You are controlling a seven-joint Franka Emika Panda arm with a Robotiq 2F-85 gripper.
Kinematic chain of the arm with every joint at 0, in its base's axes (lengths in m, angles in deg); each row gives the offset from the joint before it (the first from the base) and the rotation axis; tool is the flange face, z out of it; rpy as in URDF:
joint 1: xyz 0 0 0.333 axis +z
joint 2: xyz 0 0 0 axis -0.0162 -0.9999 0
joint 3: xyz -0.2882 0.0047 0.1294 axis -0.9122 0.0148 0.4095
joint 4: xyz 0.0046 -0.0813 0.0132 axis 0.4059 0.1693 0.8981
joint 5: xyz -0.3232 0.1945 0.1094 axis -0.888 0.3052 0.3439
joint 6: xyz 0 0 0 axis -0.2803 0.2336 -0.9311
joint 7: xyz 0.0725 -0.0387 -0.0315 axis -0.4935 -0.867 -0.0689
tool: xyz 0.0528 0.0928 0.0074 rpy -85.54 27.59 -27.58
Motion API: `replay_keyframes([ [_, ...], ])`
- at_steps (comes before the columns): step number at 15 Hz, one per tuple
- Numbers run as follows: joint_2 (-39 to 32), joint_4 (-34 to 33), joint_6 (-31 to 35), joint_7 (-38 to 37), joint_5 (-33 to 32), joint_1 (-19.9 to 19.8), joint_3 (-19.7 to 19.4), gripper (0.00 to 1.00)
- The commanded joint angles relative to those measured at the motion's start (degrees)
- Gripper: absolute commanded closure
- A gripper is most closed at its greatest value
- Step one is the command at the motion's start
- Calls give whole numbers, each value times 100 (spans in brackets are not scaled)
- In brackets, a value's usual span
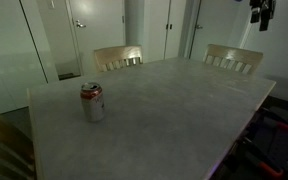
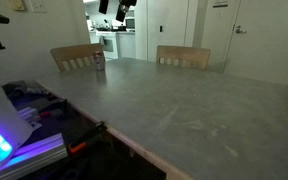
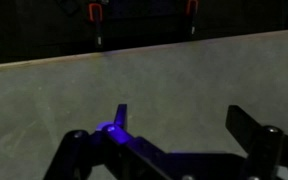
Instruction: Move the can to the right
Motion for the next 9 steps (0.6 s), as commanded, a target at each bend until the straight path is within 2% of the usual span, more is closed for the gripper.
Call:
replay_keyframes([
  [1, -29, -13, -19, 65, 63, -186, 167, 0],
  [9, -1250, -1429, -286, 742, 0, 107, 404, 0],
])
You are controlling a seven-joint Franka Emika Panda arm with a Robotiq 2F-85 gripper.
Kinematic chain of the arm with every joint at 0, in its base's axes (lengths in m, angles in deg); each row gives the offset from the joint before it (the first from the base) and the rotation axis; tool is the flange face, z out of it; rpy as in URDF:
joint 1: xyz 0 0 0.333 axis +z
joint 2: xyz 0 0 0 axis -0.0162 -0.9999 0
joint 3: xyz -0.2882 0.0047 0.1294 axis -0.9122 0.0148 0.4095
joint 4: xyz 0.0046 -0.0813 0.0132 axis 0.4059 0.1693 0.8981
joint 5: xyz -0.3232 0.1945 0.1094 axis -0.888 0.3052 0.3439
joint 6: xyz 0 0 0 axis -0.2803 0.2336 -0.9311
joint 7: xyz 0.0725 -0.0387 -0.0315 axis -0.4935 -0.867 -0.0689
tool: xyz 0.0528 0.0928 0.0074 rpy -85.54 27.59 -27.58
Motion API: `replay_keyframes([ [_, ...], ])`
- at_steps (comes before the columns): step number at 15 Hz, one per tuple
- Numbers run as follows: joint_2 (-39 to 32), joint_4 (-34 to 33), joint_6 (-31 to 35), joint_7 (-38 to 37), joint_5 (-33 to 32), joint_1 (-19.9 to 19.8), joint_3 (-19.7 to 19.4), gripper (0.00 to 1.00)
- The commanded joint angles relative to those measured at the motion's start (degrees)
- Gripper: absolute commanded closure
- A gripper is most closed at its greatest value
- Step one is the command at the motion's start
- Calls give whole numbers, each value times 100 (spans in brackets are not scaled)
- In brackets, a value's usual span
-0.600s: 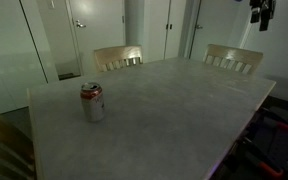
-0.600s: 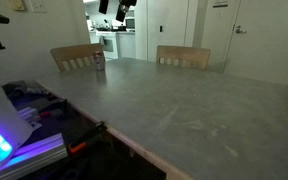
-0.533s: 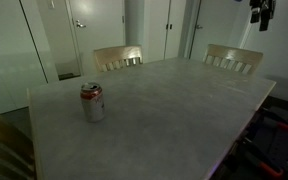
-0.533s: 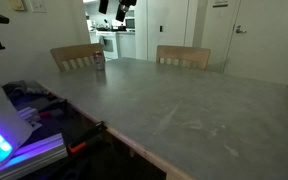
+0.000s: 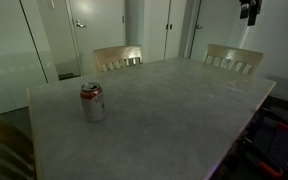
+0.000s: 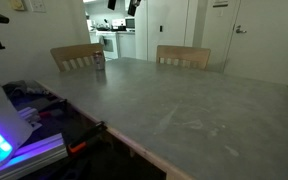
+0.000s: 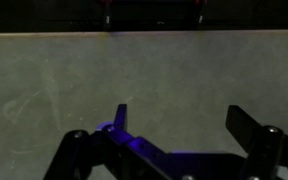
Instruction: Move the can to the right
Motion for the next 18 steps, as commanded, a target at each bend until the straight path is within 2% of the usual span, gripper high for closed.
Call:
replay_keyframes([
  [1, -855, -950, -293, 552, -12, 78, 202, 0],
  [6, -1564, -1847, -431, 1185, 32, 164, 517, 0],
  [14, -2403, -3096, -733, 2533, 533, 352, 1211, 0],
  [15, -2334, -3067, -699, 2692, 396, 352, 1280, 0],
  [16, -2137, -2757, -484, 2327, 420, 300, 1277, 0],
  [18, -2224, -2882, -501, 2474, 415, 323, 1352, 0],
])
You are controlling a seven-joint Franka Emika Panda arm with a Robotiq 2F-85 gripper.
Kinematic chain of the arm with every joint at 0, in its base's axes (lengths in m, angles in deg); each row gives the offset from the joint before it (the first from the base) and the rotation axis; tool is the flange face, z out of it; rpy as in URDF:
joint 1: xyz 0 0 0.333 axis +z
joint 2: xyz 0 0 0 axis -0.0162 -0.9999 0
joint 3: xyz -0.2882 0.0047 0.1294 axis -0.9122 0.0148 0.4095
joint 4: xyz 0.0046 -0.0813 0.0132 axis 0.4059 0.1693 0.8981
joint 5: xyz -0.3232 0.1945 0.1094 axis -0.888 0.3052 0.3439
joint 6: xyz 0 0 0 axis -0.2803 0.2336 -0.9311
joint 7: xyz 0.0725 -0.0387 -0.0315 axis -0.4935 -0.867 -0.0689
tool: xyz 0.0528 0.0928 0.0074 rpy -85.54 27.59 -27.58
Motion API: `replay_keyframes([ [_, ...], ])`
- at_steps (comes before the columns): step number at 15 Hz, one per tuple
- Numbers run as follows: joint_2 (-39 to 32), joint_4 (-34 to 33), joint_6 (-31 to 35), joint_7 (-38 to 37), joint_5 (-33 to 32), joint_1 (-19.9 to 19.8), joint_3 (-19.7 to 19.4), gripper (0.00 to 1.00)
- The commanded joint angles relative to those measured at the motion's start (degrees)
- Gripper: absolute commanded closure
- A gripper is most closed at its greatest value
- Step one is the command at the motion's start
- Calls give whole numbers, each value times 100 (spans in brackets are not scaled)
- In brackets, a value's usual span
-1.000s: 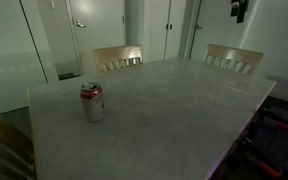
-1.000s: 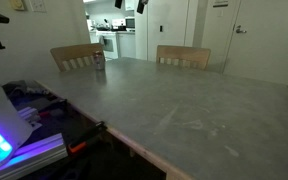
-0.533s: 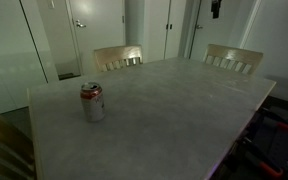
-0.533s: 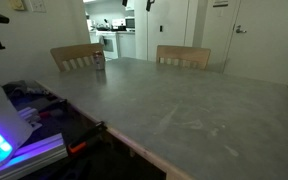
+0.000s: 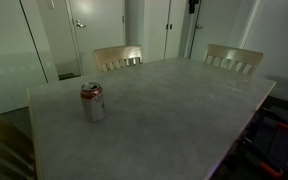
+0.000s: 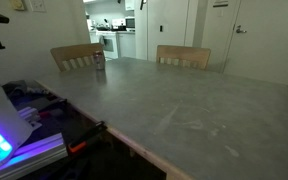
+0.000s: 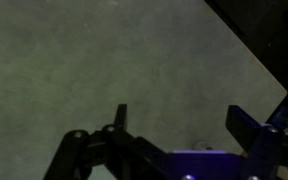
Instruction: Move the can to the right
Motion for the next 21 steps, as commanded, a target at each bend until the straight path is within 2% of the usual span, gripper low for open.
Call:
replay_keyframes([
  [1, -6, -29, -27, 26, -5, -85, 89, 0],
  [4, -159, -251, -167, 88, -172, 56, 230, 0],
  [5, 33, -90, -245, 18, -337, 133, 329, 0],
  [8, -12, -123, -379, 51, -673, 416, 702, 0],
  [12, -137, -166, -196, 24, -856, 818, 1153, 0],
  [15, -310, -141, 207, -61, -702, 1023, 1379, 0],
  [19, -648, -100, 1378, -402, -636, 1239, 1628, 0],
  [20, -874, -258, 1479, -340, -765, 1294, 1685, 0],
  [21, -1072, -451, 1288, -82, -936, 1323, 1731, 0],
])
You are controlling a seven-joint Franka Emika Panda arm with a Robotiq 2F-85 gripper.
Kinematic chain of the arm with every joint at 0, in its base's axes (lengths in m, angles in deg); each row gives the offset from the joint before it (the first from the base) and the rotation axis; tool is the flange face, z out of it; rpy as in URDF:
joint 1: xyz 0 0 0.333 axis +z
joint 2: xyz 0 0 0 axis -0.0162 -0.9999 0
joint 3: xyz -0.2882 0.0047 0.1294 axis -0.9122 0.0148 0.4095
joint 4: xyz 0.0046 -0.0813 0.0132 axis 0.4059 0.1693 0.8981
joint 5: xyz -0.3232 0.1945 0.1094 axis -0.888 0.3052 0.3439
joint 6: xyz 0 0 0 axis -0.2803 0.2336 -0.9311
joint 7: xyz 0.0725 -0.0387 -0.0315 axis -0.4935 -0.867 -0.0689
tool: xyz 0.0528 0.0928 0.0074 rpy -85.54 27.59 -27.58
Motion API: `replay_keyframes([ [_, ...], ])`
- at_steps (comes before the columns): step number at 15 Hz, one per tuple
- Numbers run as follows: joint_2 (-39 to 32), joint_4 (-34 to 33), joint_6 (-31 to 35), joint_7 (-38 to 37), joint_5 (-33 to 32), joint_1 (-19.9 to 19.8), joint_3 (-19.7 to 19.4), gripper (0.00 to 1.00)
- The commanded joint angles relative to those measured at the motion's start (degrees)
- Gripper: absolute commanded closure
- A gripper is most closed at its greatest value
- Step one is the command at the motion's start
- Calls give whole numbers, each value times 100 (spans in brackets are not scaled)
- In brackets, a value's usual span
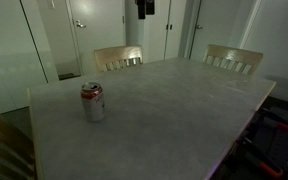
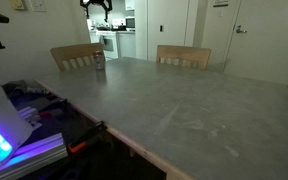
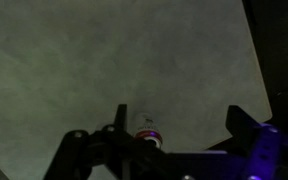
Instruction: Move the can to the right
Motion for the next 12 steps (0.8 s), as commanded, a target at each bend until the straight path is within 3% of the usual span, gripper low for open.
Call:
replay_keyframes([
  [1, -135, -60, 53, 30, -84, 9, 92, 0],
  [4, -464, -257, 51, 85, -194, 68, 166, 0],
  [5, -114, 239, 329, -47, -172, 154, 251, 0],
  [9, -671, -8, 914, -662, 256, 315, 471, 0],
  [12, -1011, -61, 1559, -1051, 83, 464, 543, 0],
])
